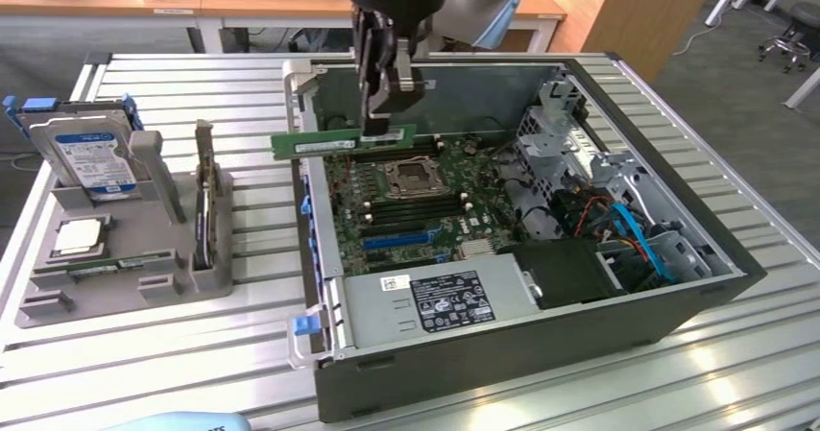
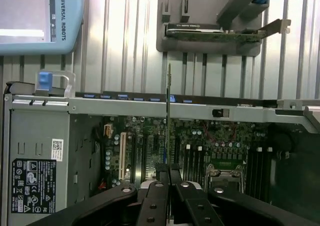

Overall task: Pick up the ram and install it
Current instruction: 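Pick up the ram and move it above insertion slot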

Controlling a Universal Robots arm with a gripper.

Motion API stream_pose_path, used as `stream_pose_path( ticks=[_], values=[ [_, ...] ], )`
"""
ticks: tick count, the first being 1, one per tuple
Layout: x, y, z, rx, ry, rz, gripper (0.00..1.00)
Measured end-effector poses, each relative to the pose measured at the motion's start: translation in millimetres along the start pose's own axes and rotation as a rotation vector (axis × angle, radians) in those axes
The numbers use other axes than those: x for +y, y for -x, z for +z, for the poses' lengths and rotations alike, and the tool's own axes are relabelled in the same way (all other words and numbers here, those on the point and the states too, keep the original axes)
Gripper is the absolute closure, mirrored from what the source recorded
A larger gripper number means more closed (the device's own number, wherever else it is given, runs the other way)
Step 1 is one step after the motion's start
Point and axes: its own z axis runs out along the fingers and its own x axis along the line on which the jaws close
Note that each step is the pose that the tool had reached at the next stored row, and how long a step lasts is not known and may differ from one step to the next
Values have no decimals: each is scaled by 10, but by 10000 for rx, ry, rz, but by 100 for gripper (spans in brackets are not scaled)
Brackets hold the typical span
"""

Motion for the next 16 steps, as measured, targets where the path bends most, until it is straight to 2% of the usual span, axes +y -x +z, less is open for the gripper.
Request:
stream_pose_path(
  ticks=[16],
  values=[
    [-334,-10,-12,0,0,-1,88]
  ],
)
